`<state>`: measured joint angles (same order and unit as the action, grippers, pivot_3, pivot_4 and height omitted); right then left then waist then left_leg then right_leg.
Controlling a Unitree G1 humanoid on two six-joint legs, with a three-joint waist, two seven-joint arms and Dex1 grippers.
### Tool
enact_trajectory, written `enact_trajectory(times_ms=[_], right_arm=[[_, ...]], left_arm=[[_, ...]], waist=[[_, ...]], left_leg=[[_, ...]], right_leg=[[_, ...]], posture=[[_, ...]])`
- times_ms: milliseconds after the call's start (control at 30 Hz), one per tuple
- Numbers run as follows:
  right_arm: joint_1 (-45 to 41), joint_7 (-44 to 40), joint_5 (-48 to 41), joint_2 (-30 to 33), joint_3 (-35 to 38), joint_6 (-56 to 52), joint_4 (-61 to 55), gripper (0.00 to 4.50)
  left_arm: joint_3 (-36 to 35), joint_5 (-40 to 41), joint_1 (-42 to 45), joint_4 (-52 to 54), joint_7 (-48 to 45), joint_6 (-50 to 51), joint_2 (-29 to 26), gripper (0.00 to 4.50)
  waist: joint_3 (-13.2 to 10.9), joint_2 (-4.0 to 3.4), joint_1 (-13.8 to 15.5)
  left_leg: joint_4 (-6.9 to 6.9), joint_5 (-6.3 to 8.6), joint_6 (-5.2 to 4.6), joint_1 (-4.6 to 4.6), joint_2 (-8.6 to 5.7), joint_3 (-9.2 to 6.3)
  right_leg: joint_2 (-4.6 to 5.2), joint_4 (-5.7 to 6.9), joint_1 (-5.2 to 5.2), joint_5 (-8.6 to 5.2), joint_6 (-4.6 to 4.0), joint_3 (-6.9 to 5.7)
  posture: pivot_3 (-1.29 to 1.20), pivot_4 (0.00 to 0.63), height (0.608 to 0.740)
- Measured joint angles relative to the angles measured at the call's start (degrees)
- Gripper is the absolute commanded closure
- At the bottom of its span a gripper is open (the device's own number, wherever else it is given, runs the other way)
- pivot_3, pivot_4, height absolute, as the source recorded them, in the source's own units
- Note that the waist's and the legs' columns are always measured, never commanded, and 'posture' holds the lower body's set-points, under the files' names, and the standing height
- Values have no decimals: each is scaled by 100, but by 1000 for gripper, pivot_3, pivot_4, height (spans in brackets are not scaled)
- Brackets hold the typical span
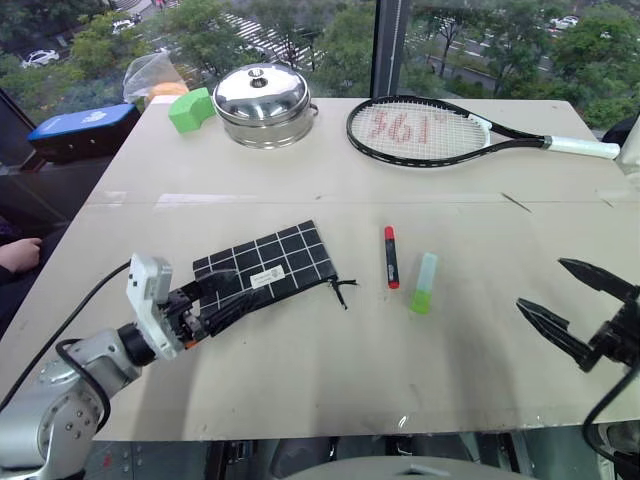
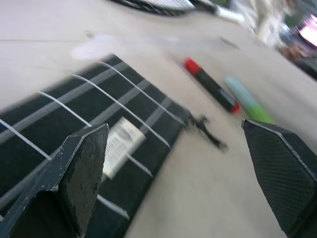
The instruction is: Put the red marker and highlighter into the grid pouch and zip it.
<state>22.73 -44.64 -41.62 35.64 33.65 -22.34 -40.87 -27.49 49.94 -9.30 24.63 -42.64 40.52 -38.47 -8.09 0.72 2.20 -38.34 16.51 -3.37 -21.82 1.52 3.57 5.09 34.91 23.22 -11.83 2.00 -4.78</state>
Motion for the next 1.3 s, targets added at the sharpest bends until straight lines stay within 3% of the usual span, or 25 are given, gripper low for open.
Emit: enact_trajectory(times_ms=[133, 233, 267, 367, 567, 667, 933, 1300], right_arm=[[-183, 58, -492, 235, -173, -134, -549, 40], [-111, -185, -488, 490, -279, -132, -590, 40], [-49, -323, -476, 525, -372, -117, -590, 40], [71, -553, -428, 566, -445, -62, -579, 40], [136, -986, -217, 602, -619, 171, -392, 40], [86, -1096, -170, 613, -644, 264, -317, 40], [59, -1288, -30, 694, -792, 312, -269, 40], [-2, -1191, -11, 700, -807, 303, -259, 40]], left_arm=[[69, -869, -101, -31, -162, -648, -599, 90], [56, -1842, -542, -548, -1100, -2236, -949, 90], [-9, -2305, -685, -1086, -1504, -3280, -985, 90], [-231, -2963, -706, -2257, -1952, -5022, -1078, 90], [-319, -4299, -453, -4543, -1697, -8330, -1194, 90], [-54, -4693, -226, -5168, -1434, -9224, -1258, 90], [899, -5325, 431, -5468, -720, -10115, -1255, 90], [1710, -6887, 1288, -5461, 1054, -9782, -1064, 90]], waist=[[1, 1, -12], [3, 1, -6], [6, 5, -3], [11, 13, 10], [23, 24, 15], [31, 37, 18], [42, 24, 6], [87, -60, 90]], left_leg=[[5, 0, 2, 2, -4, 10], [5, 2, -1, 2, -4, 37], [6, 10, -13, -5, -3, 45], [4, 15, -20, -8, -1, 48], [2, 23, -19, -11, 0, 52], [1, 23, -19, -15, 0, 49], [2, 20, -29, -12, 0, 49], [0, 18, -31, 6, -4, 52]], right_leg=[[-18, -4, -3, 0, -3, 2], [-14, -10, 8, -4, -8, 2], [-7, -9, 24, -4, -8, 4], [20, -9, 28, -4, -8, 3], [38, -9, 29, -3, -7, 2], [42, -9, 29, -2, -7, 1], [48, -6, 27, 0, -6, 5], [47, 13, 12, -4, 4, -27]], posture=[[0, 150, 740], [0, 150, 740], [0, 150, 740], [0, 150, 740], [0, 150, 740], [0, 150, 740], [0, 150, 740], [0, 150, 740]])
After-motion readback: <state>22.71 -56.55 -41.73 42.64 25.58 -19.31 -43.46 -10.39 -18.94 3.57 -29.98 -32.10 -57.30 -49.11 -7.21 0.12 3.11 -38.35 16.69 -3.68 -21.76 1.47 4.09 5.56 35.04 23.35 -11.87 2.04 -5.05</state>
